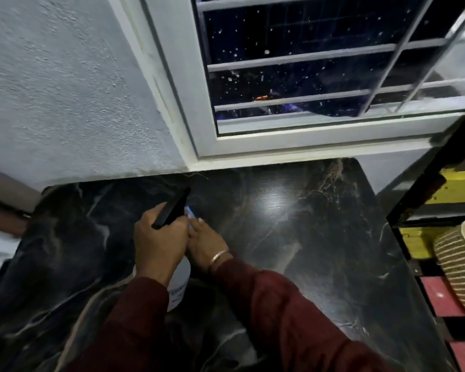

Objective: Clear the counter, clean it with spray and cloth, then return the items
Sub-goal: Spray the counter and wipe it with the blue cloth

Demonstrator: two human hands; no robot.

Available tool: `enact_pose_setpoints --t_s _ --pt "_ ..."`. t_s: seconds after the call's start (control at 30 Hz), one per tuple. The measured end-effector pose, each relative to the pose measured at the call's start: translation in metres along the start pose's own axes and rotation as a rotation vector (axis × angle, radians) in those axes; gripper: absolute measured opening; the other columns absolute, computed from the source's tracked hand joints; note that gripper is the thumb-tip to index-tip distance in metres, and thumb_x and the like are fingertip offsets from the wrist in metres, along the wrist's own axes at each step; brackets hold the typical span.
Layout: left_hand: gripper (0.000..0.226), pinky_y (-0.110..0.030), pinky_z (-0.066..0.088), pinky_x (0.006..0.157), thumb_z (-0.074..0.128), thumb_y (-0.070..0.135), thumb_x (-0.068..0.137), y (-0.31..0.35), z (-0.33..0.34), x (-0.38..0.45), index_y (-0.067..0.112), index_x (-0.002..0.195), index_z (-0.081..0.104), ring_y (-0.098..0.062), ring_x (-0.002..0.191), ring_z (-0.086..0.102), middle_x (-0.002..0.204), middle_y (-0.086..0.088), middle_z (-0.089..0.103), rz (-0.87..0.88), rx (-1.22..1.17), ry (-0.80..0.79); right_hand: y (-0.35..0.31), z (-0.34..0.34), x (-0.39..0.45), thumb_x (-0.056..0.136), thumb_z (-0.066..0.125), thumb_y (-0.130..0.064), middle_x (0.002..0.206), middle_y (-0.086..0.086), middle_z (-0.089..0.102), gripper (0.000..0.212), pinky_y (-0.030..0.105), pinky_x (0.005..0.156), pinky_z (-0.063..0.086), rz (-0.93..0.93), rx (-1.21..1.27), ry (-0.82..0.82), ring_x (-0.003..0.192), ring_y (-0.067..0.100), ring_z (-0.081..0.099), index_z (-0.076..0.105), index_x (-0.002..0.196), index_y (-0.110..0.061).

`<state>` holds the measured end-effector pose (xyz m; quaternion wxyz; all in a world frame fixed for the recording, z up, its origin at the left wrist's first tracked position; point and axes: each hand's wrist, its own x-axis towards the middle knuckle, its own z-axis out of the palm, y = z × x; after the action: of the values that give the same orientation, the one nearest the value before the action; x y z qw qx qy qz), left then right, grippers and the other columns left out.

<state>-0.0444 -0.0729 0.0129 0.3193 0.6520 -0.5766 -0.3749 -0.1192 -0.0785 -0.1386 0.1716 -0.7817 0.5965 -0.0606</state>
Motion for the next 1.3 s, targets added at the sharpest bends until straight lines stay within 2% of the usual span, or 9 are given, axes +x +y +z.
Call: enact_pose_setpoints --t_s 0.13,0.27,0.37,0.7,0.77,0.93,1.07,1.17,1.3 --pt "0.014 -0.031 0.042 0.06 0.067 0.012 0.087 -0.004 -0.015 -0.001 0.002 0.079 0.071 -0.021 0.062 0.056 0.075 -0.023 0.068 -0.003 0.001 0.011 0.073 -0.019 -0.054 0.076 0.046 -0.022 0.135 0.011 0.056 0.057 0.046 0.104 0.038 0.233 -0.071 0.176 0.122 0.034 0.053 0.054 0.132 -0.01" --pt "0.019 -0.03 0.04 0.058 0.065 0.012 0.089 -0.016 -0.035 -0.005 -0.005 0.081 0.069 -0.023 0.06 0.055 0.076 -0.028 0.067 0.029 -0.013 0.003 0.159 -0.049 -0.152 0.084 0.045 -0.015 0.151 0.012 0.034 0.062 0.049 0.114 0.018 0.897 -0.048 0.288 0.14 0.033 0.03 0.035 0.144 -0.007" --pt "0.018 -0.031 0.041 0.057 0.067 0.013 0.088 -0.027 -0.047 -0.007 -0.002 0.078 0.069 -0.023 0.056 0.054 0.067 -0.023 0.064 0.027 -0.003 -0.004 0.136 -0.04 -0.174 0.081 0.047 -0.013 0.146 0.021 0.039 0.06 0.054 0.107 0.028 1.089 -0.023 0.346 0.133 0.044 0.033 0.04 0.139 0.001" --pt "0.013 -0.048 0.056 0.072 0.068 0.023 0.077 -0.045 -0.062 -0.023 0.011 0.073 0.07 -0.032 0.072 0.067 0.068 -0.012 0.069 -0.007 0.013 -0.049 -0.089 0.051 -0.077 0.085 0.041 -0.033 0.144 -0.005 0.046 0.056 0.04 0.11 0.033 0.095 -0.124 0.078 0.132 0.023 0.043 0.043 0.14 -0.023" --pt "0.012 -0.048 0.056 0.074 0.069 0.022 0.079 -0.043 -0.057 -0.028 0.01 0.075 0.071 -0.036 0.076 0.067 0.072 -0.014 0.069 -0.028 0.042 -0.078 -0.045 0.032 -0.107 0.08 0.043 -0.028 0.137 0.0 0.055 0.055 0.041 0.108 0.035 0.165 -0.145 0.154 0.124 0.024 0.053 0.052 0.134 -0.018" --pt "0.017 -0.05 0.055 0.069 0.069 0.016 0.087 -0.037 -0.035 -0.043 0.001 0.08 0.069 -0.042 0.076 0.063 0.079 -0.025 0.067 0.018 0.024 -0.095 0.122 -0.027 -0.219 0.086 0.042 -0.014 0.142 0.015 0.046 0.052 0.051 0.11 0.024 0.91 -0.127 0.327 0.133 0.034 0.04 0.044 0.137 -0.009" --pt "0.022 -0.042 0.047 0.059 0.069 0.02 0.086 -0.032 -0.015 -0.058 0.003 0.073 0.064 -0.034 0.061 0.056 0.067 -0.022 0.06 0.024 0.012 -0.139 0.135 -0.028 -0.284 0.087 0.038 -0.012 0.146 0.02 0.04 0.051 0.053 0.108 0.027 1.278 -0.008 0.43 0.134 0.04 0.034 0.043 0.137 -0.003" --pt "0.024 -0.037 0.039 0.057 0.067 0.018 0.086 -0.024 0.0 -0.071 0.002 0.069 0.062 -0.032 0.059 0.051 0.061 -0.019 0.054 0.052 0.008 -0.165 0.078 -0.01 -0.252 0.073 0.051 -0.009 0.128 0.023 0.055 0.05 0.051 0.094 0.044 1.11 -0.014 0.508 0.116 0.046 0.05 0.053 0.122 -0.002" --pt "0.014 -0.049 0.054 0.068 0.067 0.015 0.085 -0.008 0.018 -0.087 0.004 0.076 0.069 -0.038 0.074 0.064 0.074 -0.021 0.067 0.115 0.03 -0.17 -0.019 0.028 -0.198 0.067 0.072 -0.027 0.132 0.002 0.058 0.065 0.038 0.095 0.05 0.404 -0.087 0.26 0.118 0.03 0.057 0.056 0.129 -0.018"
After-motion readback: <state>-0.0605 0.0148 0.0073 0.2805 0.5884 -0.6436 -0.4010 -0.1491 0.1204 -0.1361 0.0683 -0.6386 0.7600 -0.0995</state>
